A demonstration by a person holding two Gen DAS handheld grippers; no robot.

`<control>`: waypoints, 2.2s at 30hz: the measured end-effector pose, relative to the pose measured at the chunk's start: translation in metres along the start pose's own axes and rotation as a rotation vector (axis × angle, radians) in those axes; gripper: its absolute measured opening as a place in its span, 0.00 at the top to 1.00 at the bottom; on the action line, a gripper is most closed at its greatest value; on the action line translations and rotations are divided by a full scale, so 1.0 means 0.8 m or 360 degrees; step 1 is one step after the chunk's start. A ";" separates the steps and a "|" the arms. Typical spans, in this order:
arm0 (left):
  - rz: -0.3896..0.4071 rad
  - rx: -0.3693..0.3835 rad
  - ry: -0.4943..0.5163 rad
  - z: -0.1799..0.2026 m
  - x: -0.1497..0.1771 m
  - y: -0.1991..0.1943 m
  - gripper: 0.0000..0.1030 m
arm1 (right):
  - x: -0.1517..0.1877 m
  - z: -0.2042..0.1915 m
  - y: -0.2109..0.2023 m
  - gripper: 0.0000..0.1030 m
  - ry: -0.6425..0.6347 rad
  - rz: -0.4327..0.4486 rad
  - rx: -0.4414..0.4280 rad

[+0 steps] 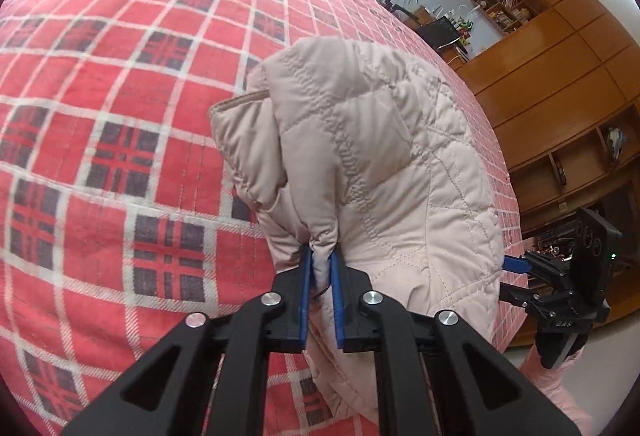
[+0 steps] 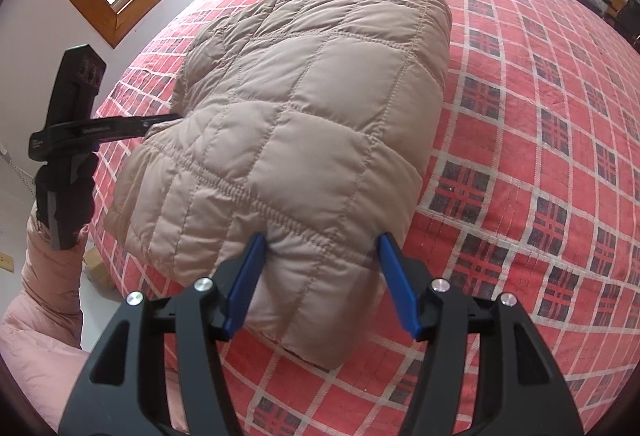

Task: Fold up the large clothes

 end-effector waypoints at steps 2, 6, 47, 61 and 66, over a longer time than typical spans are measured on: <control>0.0029 0.0010 -0.0012 0.003 0.001 -0.014 0.83 | 0.001 -0.002 -0.003 0.42 -0.0016 0.0008 0.0018; 0.0084 0.0037 -0.0028 -0.001 0.009 -0.041 0.63 | 0.001 -0.003 -0.006 0.42 -0.0048 0.0025 0.0041; -0.0170 0.0553 -0.0233 -0.019 -0.022 0.064 0.20 | -0.031 0.097 0.034 0.16 0.0578 0.0206 -0.0738; -0.0237 0.0637 -0.0247 0.021 -0.026 0.102 0.47 | -0.035 0.085 0.055 0.35 0.0565 0.0223 -0.0759; -0.0167 0.0595 -0.0169 0.041 -0.028 0.092 0.62 | -0.031 0.090 0.041 0.52 0.0524 0.0256 -0.0753</control>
Point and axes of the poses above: each gripper's, at about its wrist camera, not at the fingertips, and y roughly the way its jaws point, z to its right, x to its underside, the point moved 6 cm from there along y, roughly the way its jaws point, and after that the axes turned 8 degrees about -y, right-handed, at the moved point
